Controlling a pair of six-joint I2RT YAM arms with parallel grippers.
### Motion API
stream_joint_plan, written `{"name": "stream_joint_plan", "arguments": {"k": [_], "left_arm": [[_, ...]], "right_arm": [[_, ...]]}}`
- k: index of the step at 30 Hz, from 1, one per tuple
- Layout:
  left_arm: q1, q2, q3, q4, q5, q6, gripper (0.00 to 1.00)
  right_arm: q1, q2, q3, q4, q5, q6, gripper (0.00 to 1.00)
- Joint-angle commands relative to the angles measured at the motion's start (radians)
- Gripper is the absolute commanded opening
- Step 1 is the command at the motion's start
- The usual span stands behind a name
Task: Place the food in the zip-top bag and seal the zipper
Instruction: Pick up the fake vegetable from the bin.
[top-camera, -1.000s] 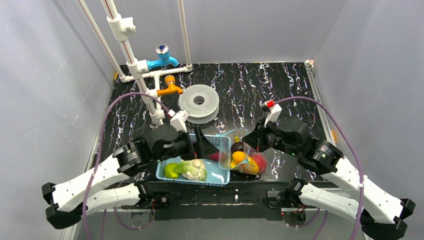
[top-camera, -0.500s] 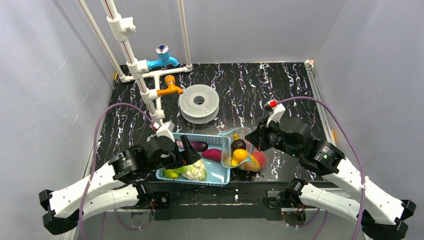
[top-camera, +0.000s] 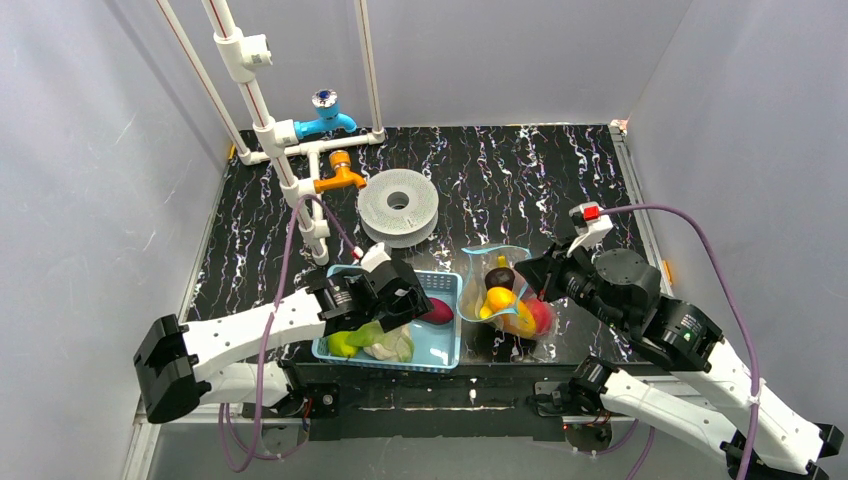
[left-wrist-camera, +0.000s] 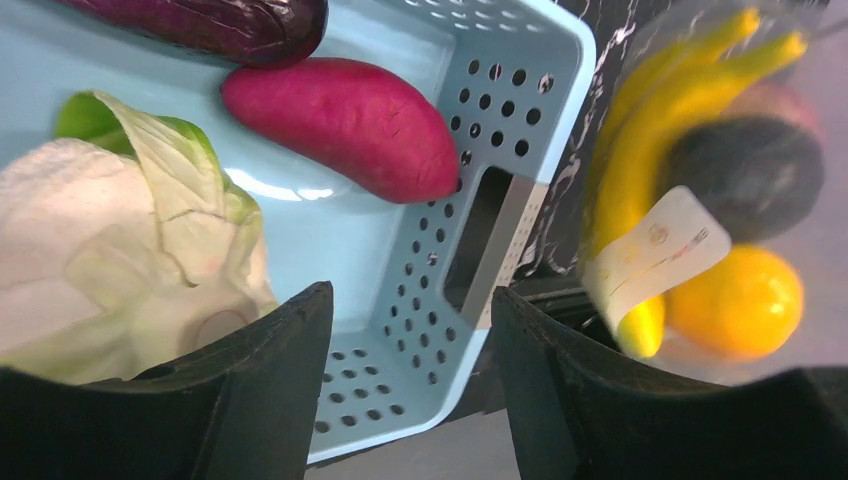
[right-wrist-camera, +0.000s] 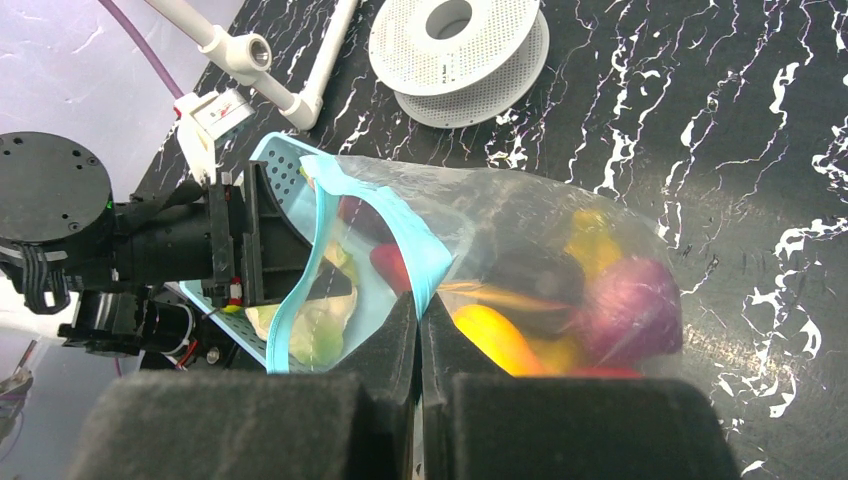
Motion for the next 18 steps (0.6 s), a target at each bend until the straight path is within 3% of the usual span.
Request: {"name": "stream_joint_plan", "arguments": {"k": [1,6,10,14,18], "left_arm": [[0.004,0.019,-0.037,0.062,-0.086,-0.323,0.57],[0.005,0.028,-0.181,0.217,-0.082,-0.639,0.63],[0.004,0.078,-0.2,0.272,-0.074,-0.743,0.74],[0.004,0.149,-0.155,0.193,-0.058,-0.822,0.78],[0.004,0.215,-0.106,0.063,-0.014,-0.936,0.72]], "right_arm": [[0.003,-0.011,0.009,0.046,0.024,0.001,0.01],[0.003,-0.028,-0.01,0.047,0.025,0.001,0.01],[0.003,-0.034,-0.025,0.05,0.025,0.002,0.01],[0.003,-0.034,-0.028,0.054,0.023,0.002,0.01],[0.003,-0.036,-0.031,0.054,0.023,0.003,0.01]]}}
